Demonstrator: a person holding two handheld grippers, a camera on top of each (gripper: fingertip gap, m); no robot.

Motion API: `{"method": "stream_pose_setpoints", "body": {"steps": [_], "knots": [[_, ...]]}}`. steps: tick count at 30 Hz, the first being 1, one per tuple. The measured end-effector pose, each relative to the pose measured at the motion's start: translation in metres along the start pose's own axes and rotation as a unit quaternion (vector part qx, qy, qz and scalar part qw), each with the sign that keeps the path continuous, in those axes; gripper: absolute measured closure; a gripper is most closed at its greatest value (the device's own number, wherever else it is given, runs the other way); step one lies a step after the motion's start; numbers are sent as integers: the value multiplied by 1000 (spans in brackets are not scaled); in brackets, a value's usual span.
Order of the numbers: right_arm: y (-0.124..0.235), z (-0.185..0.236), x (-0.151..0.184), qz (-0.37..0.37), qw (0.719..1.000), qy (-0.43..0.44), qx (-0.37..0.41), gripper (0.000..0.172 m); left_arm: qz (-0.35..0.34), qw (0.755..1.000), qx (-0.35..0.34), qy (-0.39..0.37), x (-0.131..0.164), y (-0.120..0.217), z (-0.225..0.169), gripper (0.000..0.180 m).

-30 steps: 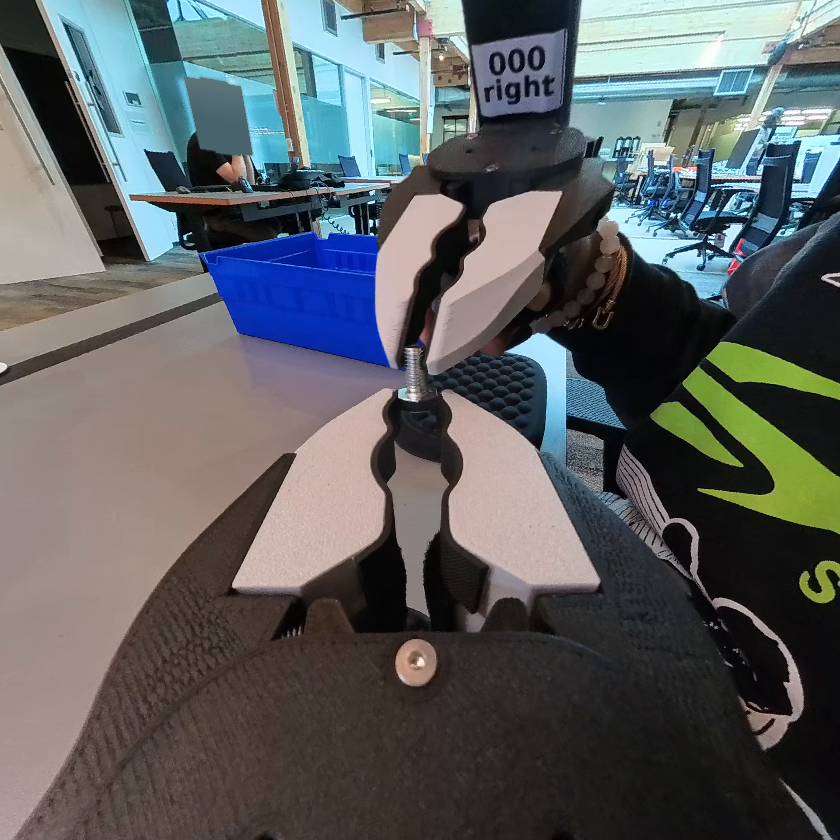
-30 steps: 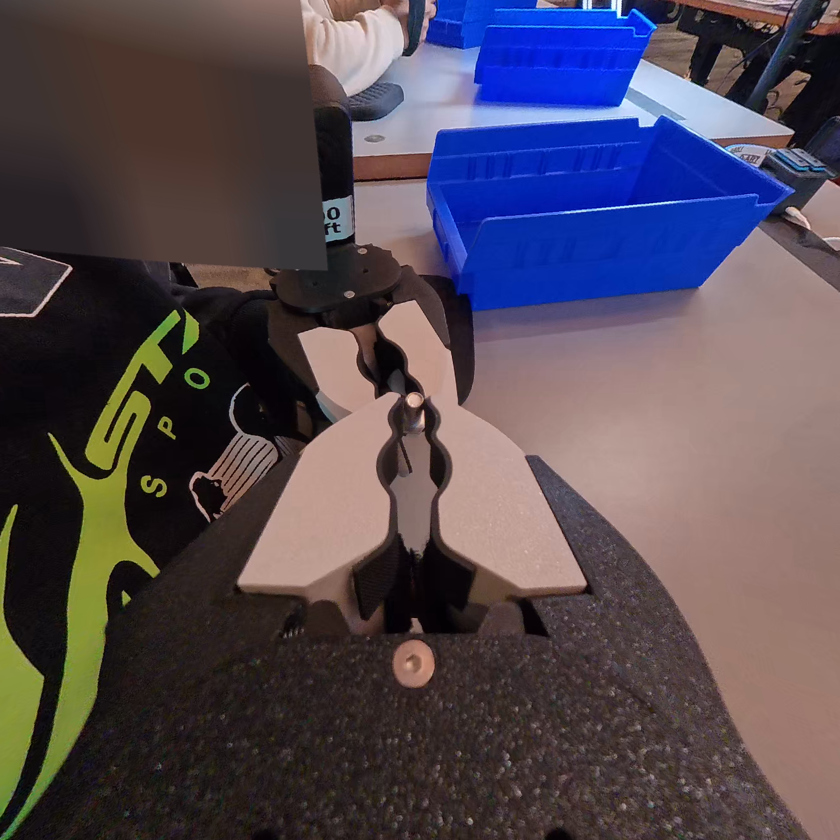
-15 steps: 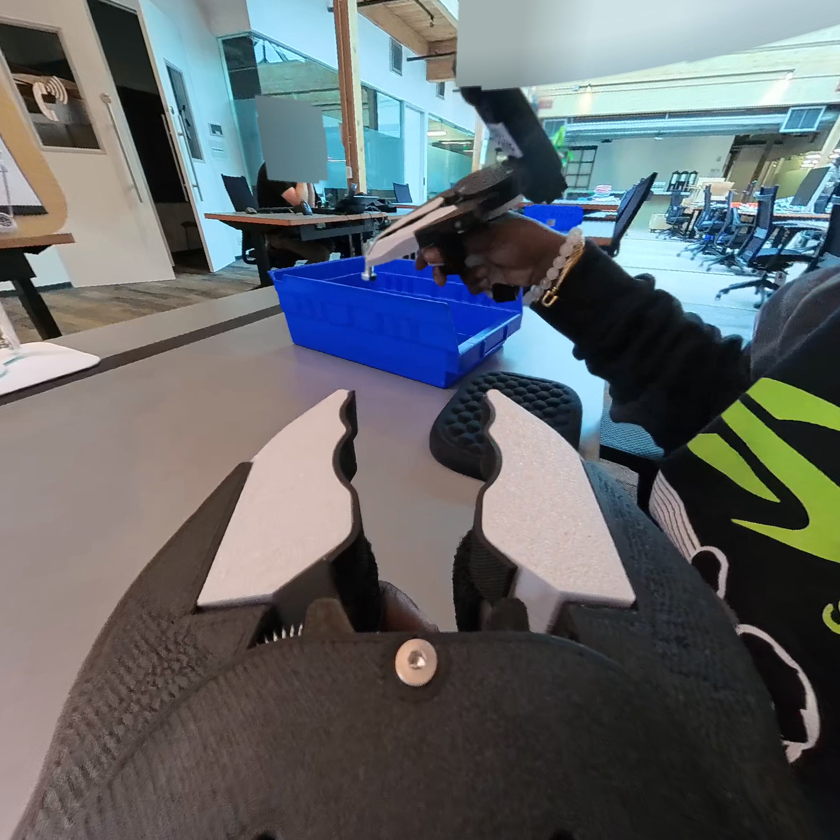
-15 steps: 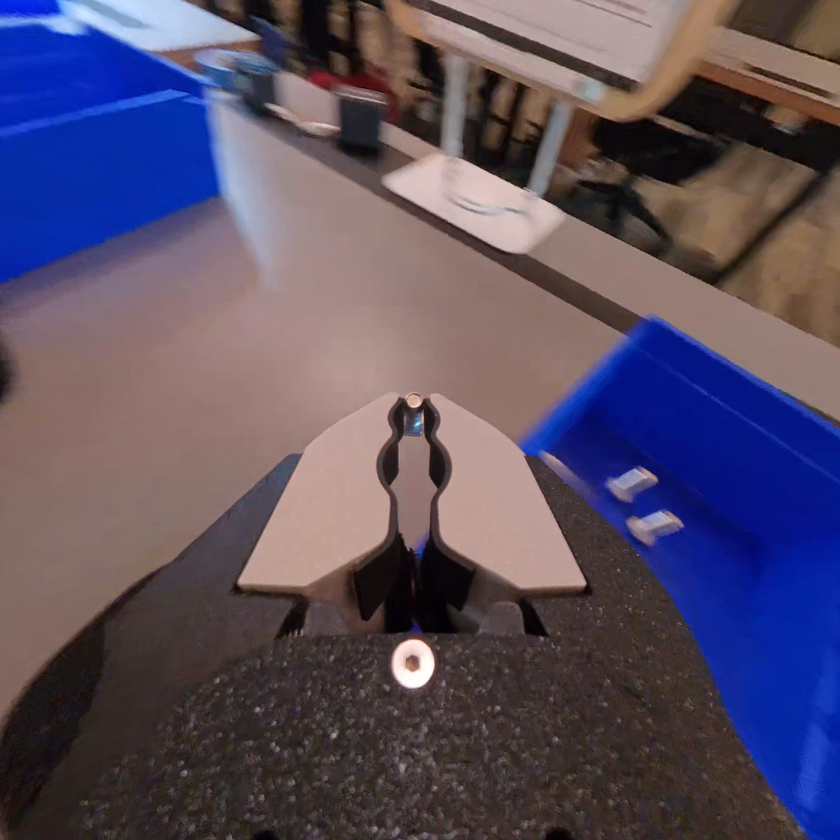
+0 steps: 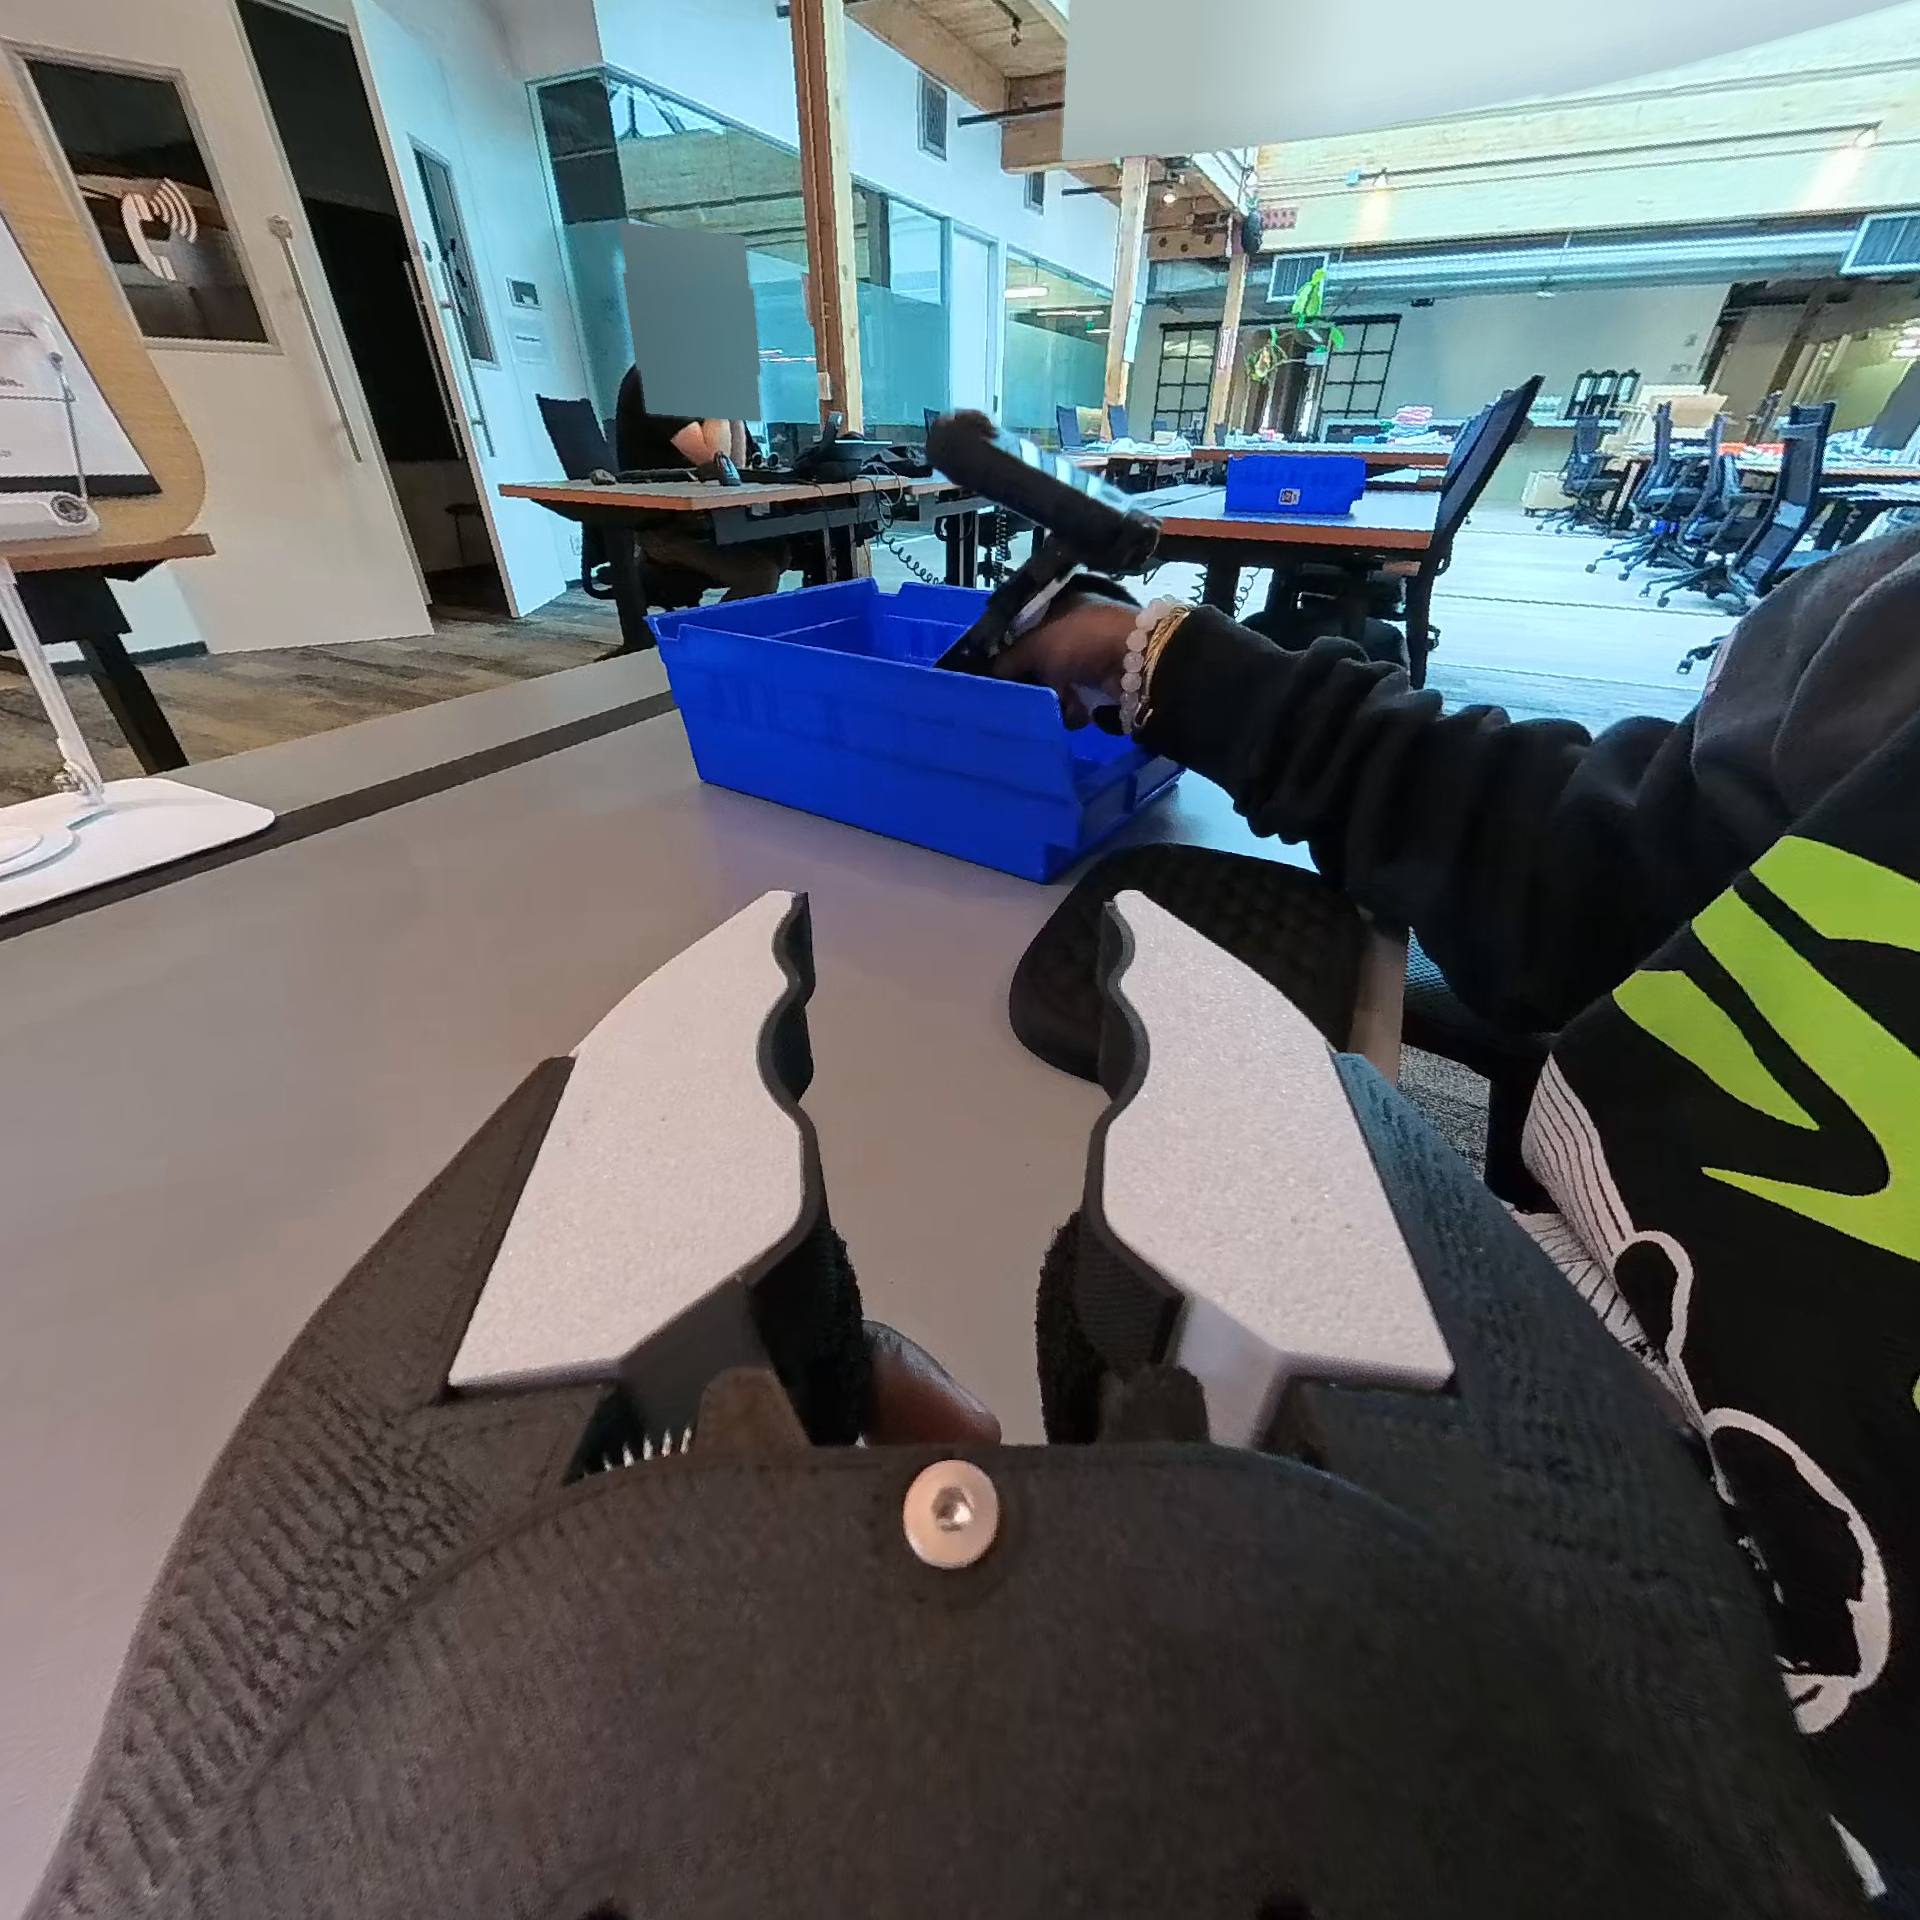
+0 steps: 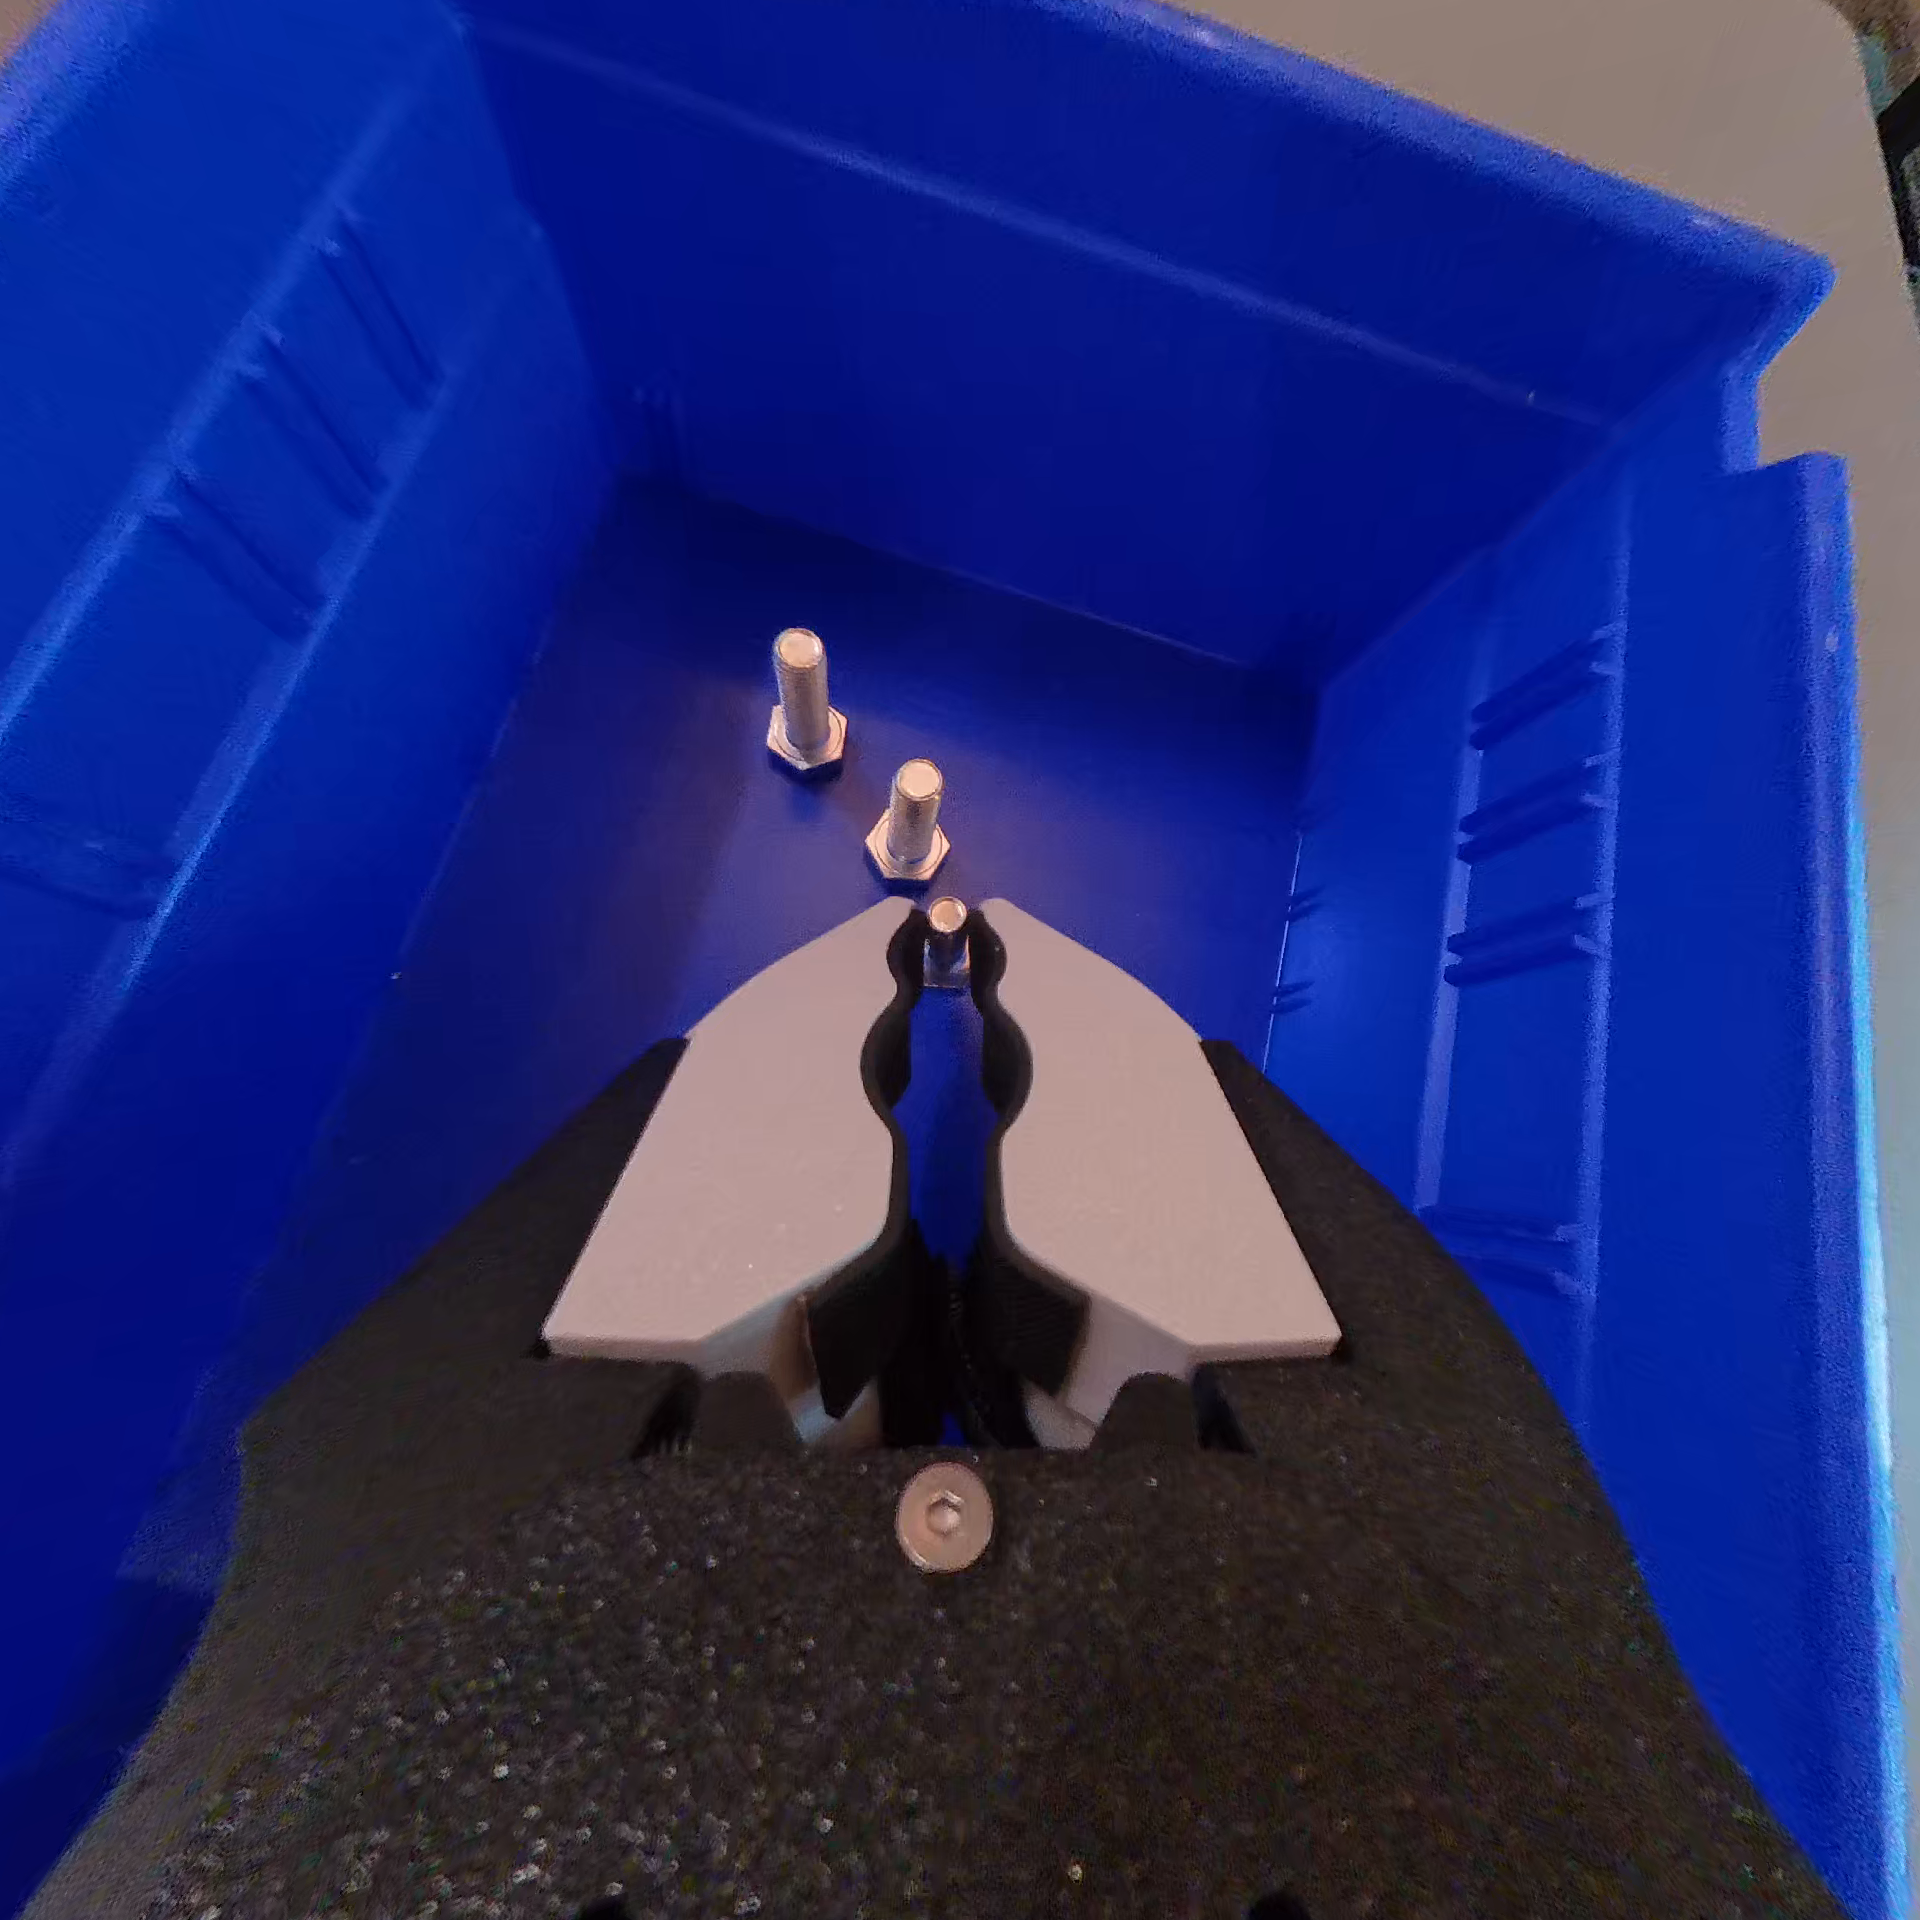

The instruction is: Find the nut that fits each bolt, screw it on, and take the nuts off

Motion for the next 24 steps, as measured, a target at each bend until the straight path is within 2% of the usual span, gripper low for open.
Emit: {"method": "stream_pose_setpoints", "body": {"steps": [8,13,15,18,21,24], "knots": [[-11,-3,9,40,999,-23,-12,163,4,1000,0,-3,2,-1,-1,128],[-4,-4,5,21,999,-26,-1,157,3,1000,1,5,-1,1,0,128],[9,-2,-5,-26,999,-25,7,152,3,1000,-1,9,-2,3,1,128],[41,11,-24,-141,990,-21,6,142,3,1000,-10,8,-6,7,4,128],[86,37,-37,-275,961,-12,-36,130,3,1000,-21,6,-10,12,8,128],[128,65,-35,-356,931,-5,-83,127,-2,999,-41,7,-18,20,13,128]]}}
Point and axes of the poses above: each gripper's, where its closed fingertips meet, y back along the fingers, x out of its underside, z = x × y across the jaws, the point moved 6 cm from there along y, back along the fingers
